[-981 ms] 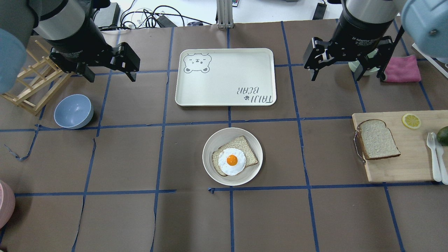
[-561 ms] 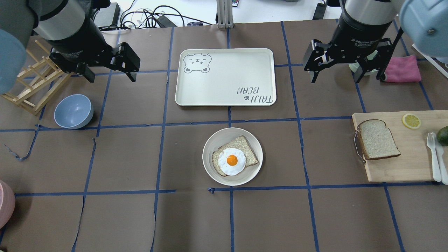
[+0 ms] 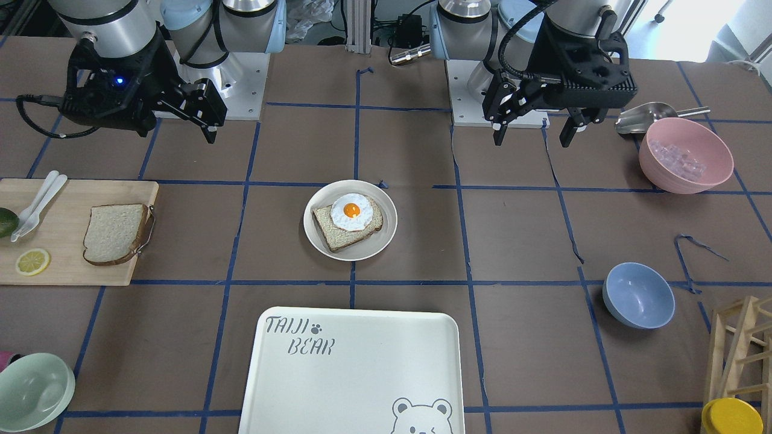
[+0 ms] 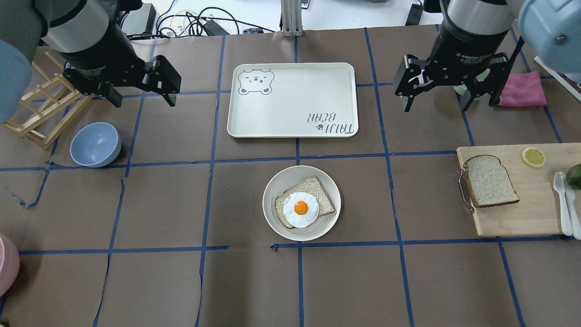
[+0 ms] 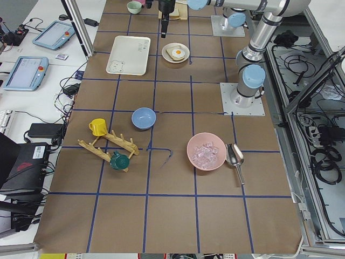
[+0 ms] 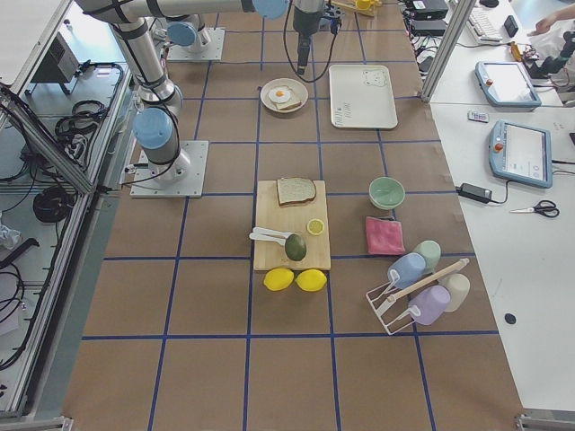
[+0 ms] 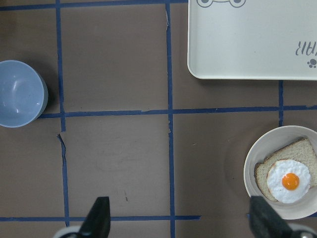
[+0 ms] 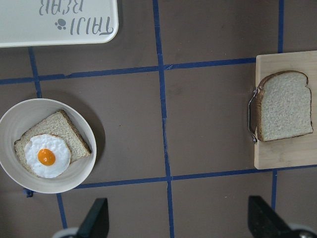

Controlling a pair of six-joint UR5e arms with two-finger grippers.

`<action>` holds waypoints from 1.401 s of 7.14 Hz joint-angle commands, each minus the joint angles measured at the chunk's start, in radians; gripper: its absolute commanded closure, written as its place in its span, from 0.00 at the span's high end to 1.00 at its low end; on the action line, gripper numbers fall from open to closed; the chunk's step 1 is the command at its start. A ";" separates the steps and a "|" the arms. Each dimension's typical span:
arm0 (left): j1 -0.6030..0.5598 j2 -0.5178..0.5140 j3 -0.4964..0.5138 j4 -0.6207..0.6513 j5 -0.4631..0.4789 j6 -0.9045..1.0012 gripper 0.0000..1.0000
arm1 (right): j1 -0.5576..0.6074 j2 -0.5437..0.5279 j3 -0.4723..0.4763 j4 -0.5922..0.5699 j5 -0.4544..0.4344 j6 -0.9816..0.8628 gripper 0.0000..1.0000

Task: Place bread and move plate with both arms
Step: 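Move the right gripper toward the bread slice on the wooden board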

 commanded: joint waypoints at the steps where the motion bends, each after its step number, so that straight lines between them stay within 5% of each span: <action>1: 0.000 0.000 0.000 -0.002 0.001 0.001 1.00 | -0.002 0.012 0.011 0.005 0.000 -0.006 1.00; 7: 0.000 -0.003 0.000 -0.001 -0.002 0.001 1.00 | -0.042 0.072 0.106 -0.043 -0.018 -0.009 1.00; 10: 0.000 -0.007 0.002 -0.001 -0.003 0.001 1.00 | -0.178 0.103 0.277 -0.268 -0.092 -0.099 0.99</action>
